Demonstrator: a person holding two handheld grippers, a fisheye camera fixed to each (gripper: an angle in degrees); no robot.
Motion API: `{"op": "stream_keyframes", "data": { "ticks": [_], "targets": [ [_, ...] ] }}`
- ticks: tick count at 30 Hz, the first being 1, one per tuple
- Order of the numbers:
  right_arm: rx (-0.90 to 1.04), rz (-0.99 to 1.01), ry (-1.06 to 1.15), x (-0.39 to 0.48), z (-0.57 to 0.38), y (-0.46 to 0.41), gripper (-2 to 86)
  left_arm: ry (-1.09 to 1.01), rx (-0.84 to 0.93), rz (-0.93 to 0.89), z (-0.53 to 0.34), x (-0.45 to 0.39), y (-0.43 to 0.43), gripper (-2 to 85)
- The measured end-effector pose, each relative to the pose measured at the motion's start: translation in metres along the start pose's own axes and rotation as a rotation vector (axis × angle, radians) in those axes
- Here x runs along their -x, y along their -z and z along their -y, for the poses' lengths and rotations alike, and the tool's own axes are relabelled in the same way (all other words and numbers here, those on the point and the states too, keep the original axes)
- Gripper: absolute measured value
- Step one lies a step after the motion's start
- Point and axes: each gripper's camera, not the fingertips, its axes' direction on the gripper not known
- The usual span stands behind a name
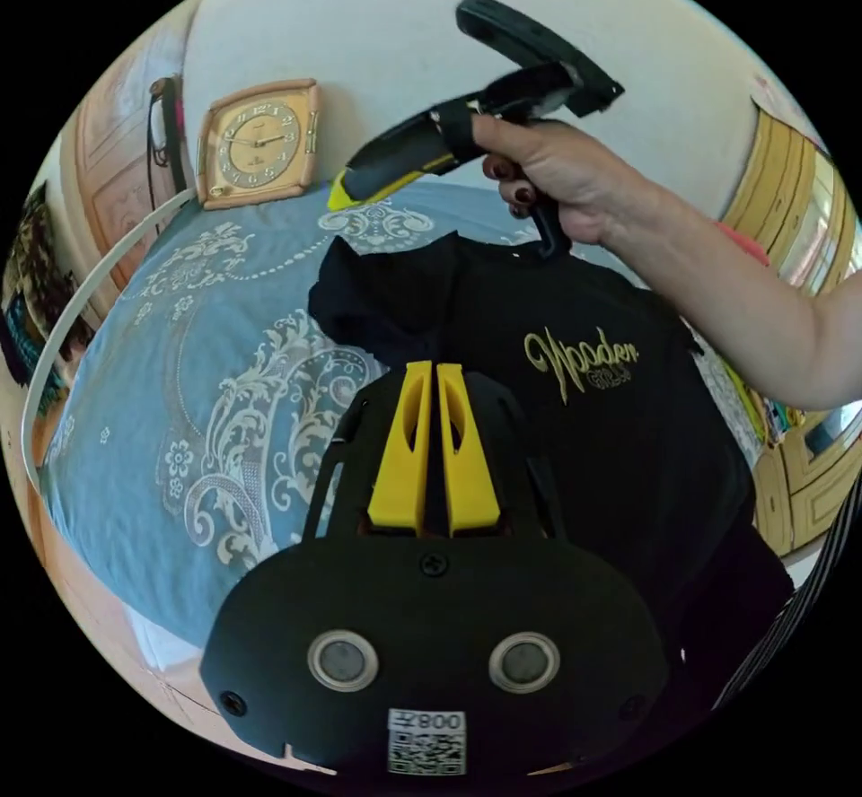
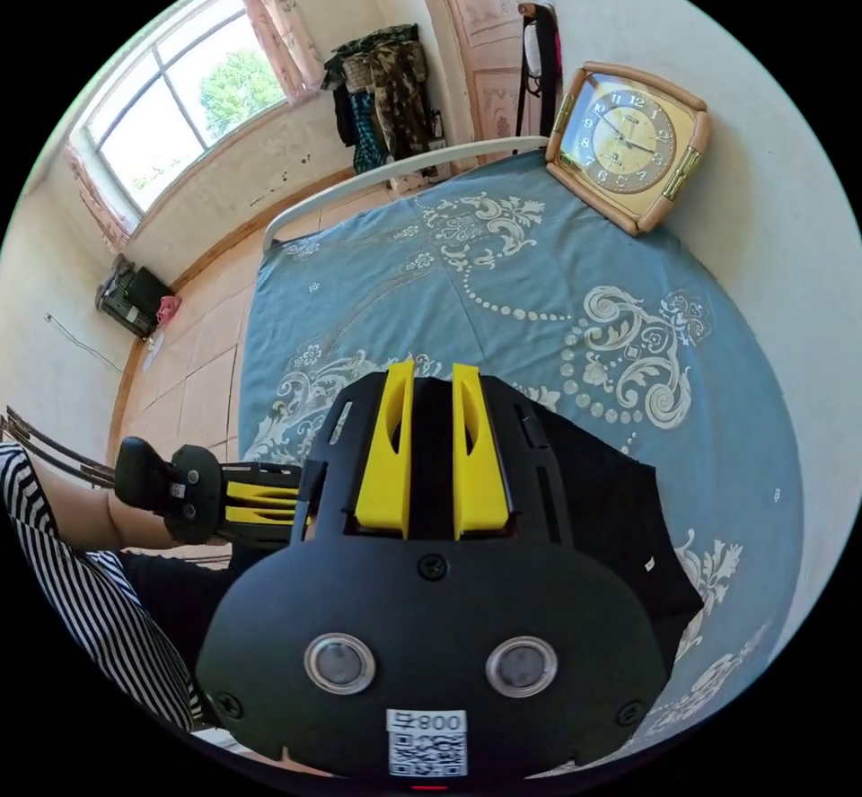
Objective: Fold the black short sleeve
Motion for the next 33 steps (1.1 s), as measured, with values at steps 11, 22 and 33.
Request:
{"op": "stream_keyframes", "data": {
  "ticks": [11, 22, 33],
  "targets": [
    [0.203, -0.115, 0.268, 0.07, 0.051, -0.091, 10.5, -0.146, 0.067, 0.098, -0.002, -0.038, 0.01, 0.8],
    [0.401, -0.134, 0.436, 0.07, 0.047, -0.161, 1.3, -0.128, 0.083, 0.074, 0.0, -0.021, 0.029, 0.8],
    [-0.266, 0.094, 0.047, -0.06, 0.075, -0.011, 0.1, 0.135, -0.156, 0.146, 0.013, 0.088, 0.11, 2.3]
  ]
}}
